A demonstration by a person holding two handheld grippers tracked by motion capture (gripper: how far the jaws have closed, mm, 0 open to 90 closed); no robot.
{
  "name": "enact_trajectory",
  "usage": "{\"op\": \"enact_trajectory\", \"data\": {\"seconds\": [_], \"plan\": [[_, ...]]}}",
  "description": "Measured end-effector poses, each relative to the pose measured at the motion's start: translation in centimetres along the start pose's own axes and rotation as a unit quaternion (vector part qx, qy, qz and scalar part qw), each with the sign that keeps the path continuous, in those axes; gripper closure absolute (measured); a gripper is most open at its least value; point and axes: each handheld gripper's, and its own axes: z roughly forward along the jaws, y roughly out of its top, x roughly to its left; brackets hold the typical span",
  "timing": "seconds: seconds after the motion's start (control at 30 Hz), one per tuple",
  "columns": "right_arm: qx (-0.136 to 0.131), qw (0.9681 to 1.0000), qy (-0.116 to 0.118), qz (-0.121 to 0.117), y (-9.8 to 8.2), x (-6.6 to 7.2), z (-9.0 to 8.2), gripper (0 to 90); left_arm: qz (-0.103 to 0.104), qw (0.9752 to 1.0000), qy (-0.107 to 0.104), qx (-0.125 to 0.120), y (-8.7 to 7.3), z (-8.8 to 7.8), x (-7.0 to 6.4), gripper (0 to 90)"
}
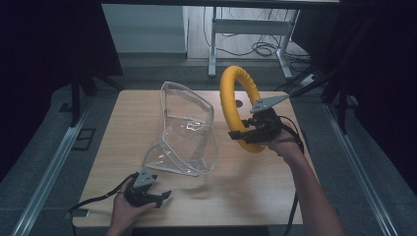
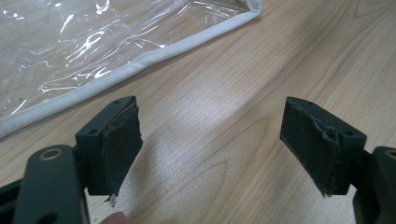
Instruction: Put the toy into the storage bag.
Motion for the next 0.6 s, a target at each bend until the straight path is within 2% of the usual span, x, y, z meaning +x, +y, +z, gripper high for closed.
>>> {"op": "enact_trajectory", "data": {"seconds": [0.37, 0.6], "plan": [[-0.021, 0.9996, 0.017, -0.004, 0.7, 0.5, -0.4, 50.6, 0.000, 1.0000, 0.000, 0.000, 0.0, 0.0, 0.0, 20.3], [-0.032, 0.9993, 0.018, -0.007, 1.2, 0.7, -0.8, 50.6, 0.000, 1.0000, 0.000, 0.000, 0.0, 0.0, 0.0, 20.3]]}}
